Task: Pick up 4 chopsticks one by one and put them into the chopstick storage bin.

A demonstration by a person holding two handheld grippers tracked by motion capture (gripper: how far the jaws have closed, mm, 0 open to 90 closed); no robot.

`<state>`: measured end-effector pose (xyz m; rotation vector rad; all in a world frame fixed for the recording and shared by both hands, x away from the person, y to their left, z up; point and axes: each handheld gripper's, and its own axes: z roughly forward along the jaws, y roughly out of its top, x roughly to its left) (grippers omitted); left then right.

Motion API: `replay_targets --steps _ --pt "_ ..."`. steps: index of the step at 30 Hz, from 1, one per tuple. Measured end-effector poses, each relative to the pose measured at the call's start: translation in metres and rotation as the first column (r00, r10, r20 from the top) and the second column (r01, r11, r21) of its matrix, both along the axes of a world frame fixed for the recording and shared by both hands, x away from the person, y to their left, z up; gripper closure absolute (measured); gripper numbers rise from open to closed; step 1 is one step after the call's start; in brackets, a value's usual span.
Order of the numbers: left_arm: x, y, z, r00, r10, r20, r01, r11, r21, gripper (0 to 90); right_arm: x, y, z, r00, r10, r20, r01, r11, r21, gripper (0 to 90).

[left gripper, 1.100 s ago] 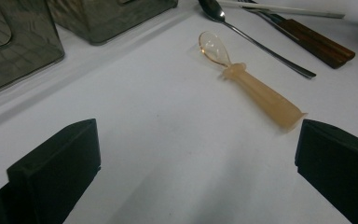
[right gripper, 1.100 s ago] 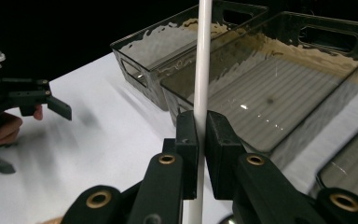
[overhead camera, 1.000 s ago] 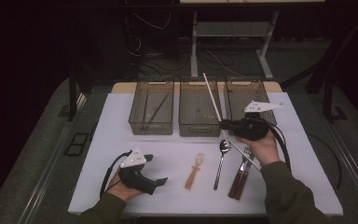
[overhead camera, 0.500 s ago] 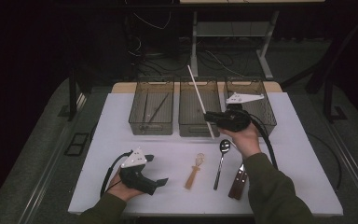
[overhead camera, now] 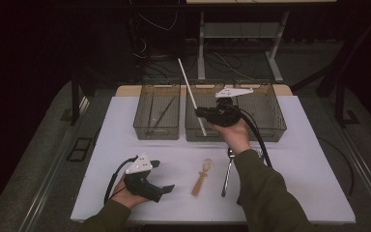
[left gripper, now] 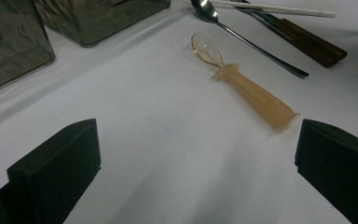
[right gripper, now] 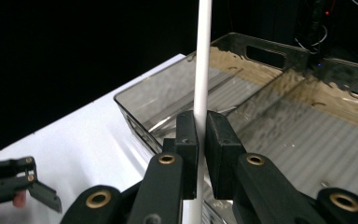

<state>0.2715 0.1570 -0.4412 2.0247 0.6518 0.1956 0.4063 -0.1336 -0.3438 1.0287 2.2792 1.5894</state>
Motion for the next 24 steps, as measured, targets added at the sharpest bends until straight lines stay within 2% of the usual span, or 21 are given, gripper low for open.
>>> replay_targets --steps 8,15,24 --pt "0.000 0.000 0.000 1.0000 0.004 -0.002 -0.004 1.0000 -0.004 0.0 0.014 0.026 0.007 1.0000 -0.002 0.001 0.002 0.9998 -0.018 84.2" --pt "0.000 -0.001 -0.001 1.0000 -0.005 0.003 0.005 0.9999 0.009 0.0 0.028 0.048 0.012 0.9999 -0.012 0.004 0.012 0.9994 -0.031 84.2" --pt "0.000 -0.001 0.000 1.0000 -0.005 0.002 0.005 1.0000 0.007 0.0 0.044 0.073 0.008 0.9995 -0.028 -0.016 0.027 0.9986 -0.046 84.2"
